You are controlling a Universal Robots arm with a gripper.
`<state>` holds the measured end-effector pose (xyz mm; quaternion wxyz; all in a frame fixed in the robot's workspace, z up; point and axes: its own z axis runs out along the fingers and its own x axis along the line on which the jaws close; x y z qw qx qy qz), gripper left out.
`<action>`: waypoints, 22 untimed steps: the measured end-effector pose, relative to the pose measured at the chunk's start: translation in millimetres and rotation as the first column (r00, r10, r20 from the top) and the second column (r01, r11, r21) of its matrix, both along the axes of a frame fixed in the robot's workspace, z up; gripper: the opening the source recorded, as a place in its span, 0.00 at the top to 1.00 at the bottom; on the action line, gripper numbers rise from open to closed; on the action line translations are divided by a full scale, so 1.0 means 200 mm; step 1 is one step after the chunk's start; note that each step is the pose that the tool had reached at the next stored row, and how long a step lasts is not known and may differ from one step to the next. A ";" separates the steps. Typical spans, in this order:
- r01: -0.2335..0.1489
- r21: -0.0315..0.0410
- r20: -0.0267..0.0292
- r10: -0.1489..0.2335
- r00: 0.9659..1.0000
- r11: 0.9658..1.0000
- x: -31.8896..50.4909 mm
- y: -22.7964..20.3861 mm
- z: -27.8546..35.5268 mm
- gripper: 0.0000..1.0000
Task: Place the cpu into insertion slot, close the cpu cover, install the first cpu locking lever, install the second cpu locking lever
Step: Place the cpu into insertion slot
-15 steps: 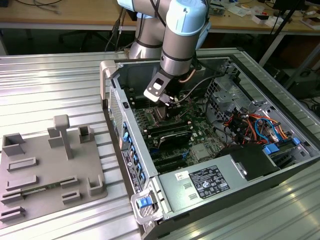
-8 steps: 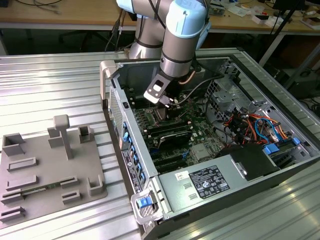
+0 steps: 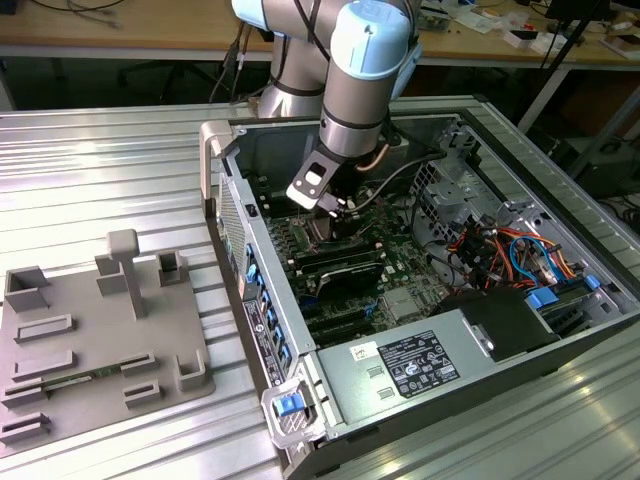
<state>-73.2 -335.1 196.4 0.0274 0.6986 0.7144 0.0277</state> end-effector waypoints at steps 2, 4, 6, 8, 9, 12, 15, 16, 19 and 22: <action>0.000 0.000 0.000 0.000 1.000 1.000 0.000 0.000 -0.003 0.45; 0.000 0.000 0.000 0.000 1.000 1.000 0.000 0.000 -0.005 0.45; 0.000 0.000 0.000 0.000 1.000 1.000 0.000 0.000 -0.006 0.45; 0.000 0.000 0.000 0.000 1.000 1.000 0.000 0.000 -0.006 0.45; 0.000 0.000 0.000 0.000 1.000 1.000 0.000 0.000 -0.007 0.45; 0.000 0.000 0.000 0.000 1.000 1.000 0.000 0.000 -0.007 0.45; 0.000 0.001 0.000 0.000 1.000 1.000 -0.001 -0.002 -0.007 0.45; 0.000 0.000 0.000 0.000 1.000 1.000 -0.002 -0.002 -0.007 0.45; 0.000 0.000 0.000 0.000 1.000 1.000 -0.003 -0.003 -0.007 0.45; 0.000 0.000 0.000 0.000 1.000 1.000 -0.003 -0.003 -0.007 0.45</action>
